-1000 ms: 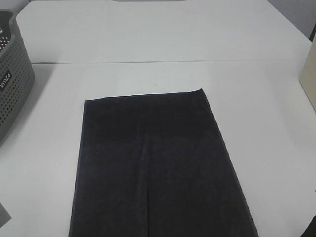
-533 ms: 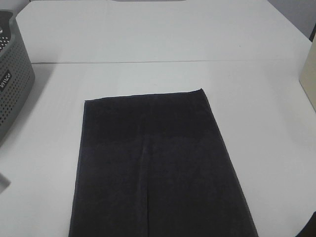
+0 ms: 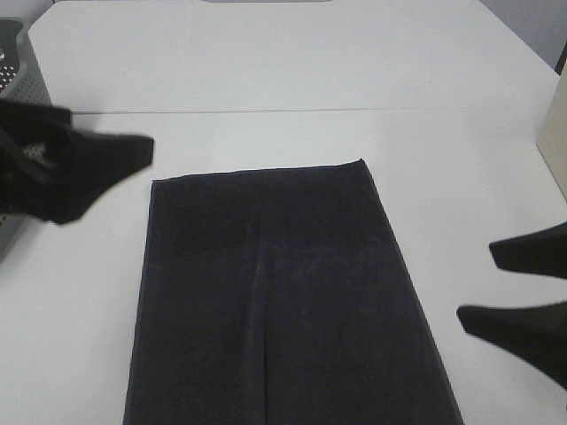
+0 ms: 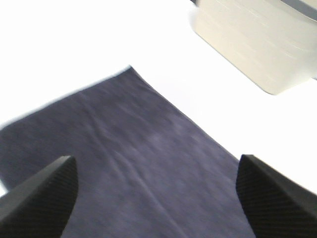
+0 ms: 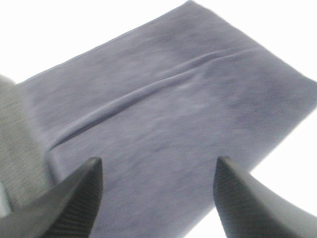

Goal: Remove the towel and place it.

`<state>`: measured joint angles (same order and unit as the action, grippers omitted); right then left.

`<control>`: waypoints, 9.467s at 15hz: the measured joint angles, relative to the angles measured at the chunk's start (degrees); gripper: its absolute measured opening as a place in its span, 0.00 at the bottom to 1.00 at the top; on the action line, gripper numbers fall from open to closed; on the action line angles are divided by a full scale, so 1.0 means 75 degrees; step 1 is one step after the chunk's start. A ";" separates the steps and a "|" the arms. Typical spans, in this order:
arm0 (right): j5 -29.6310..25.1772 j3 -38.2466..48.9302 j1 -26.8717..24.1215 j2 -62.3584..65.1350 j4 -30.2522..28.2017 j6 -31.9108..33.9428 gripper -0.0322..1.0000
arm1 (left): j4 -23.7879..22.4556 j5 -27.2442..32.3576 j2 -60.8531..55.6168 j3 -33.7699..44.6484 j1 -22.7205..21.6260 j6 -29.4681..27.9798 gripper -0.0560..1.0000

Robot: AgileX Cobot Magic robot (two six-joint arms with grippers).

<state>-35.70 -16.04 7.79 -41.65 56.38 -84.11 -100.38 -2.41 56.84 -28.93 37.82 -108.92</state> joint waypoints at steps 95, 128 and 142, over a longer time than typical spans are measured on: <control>-0.1031 -1.2345 -0.0275 -1.3598 -0.2414 0.5798 0.04 | 1.6547 0.7808 1.1902 -1.2070 -0.4171 1.5982 0.06; 0.3422 -1.3476 -0.0443 -1.4721 0.1856 0.0718 0.04 | 1.5745 0.1123 1.3331 -1.2911 -0.2934 1.5882 0.05; 0.3461 -1.3522 -0.0443 -1.4966 0.2024 0.0993 0.04 | 1.6211 0.0871 1.3384 -1.2911 -0.3170 1.3873 0.05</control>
<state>-9.74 -117.46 4.47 -153.90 71.56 -76.66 21.20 4.13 157.22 -125.76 14.04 -4.87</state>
